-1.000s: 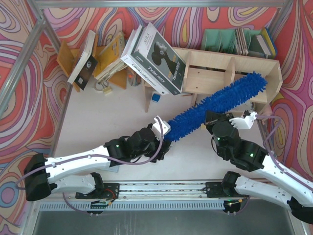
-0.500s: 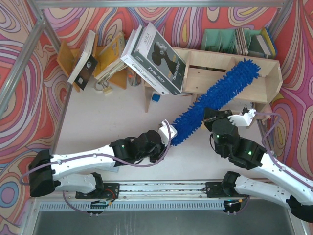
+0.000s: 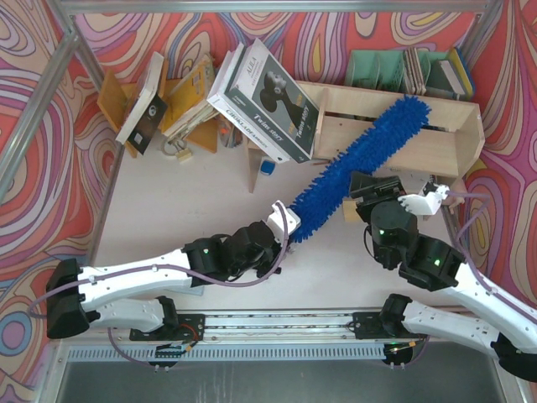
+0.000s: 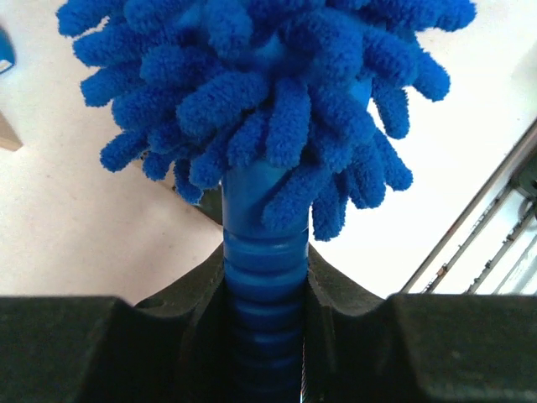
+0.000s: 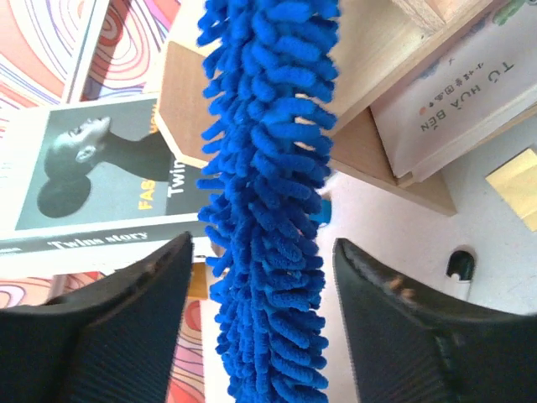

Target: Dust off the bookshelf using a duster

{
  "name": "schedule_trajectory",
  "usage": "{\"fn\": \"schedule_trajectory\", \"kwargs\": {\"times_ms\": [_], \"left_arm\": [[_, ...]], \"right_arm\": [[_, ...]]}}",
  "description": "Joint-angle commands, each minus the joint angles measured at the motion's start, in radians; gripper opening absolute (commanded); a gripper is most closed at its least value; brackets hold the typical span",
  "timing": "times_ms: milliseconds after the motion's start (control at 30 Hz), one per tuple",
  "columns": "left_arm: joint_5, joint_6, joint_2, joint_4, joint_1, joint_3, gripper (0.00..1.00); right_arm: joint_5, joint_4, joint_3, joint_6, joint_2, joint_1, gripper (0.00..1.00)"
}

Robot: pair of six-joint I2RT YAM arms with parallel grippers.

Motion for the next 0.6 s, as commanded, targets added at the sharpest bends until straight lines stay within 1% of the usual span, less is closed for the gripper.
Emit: {"fn": "schedule_trajectory", "kwargs": {"times_ms": [0,33,133,267,400,467,567], "left_arm": [[-0.09,-0.031,-0.044,0.007,0.003,0.043,0.0],[-0.094,-0.029,-0.045,-0.003,0.003,0.05,0.0],[-0.093,-0.026,-0.048,-0.033,0.003,0.069,0.0],[-0.092,-0.028,-0.064,-0.042,0.003,0.078,0.0],[-0.073,-0.026,-0.087,-0.06,0.001,0.101,0.0],[-0.056,-0.021,-0.105,-0.061,-0.001,0.111,0.0],[-0.044,-0.016,-0.138,-0.058,-0.003,0.123,0.0]], "right_arm": [[0.042,-0.013,0.055,-0.078,-0.015,0.005,0.67],[0.04,-0.009,0.06,-0.1,-0.018,0.005,0.7],[0.036,0.01,0.07,-0.169,-0.025,0.006,0.75],[-0.008,0.075,0.065,-0.276,-0.036,0.006,0.76],[-0.117,0.173,0.044,-0.394,-0.029,0.006,0.77],[-0.196,0.258,0.03,-0.472,-0.012,0.006,0.77],[-0.277,0.284,0.052,-0.511,0.032,0.005,0.78]]}}
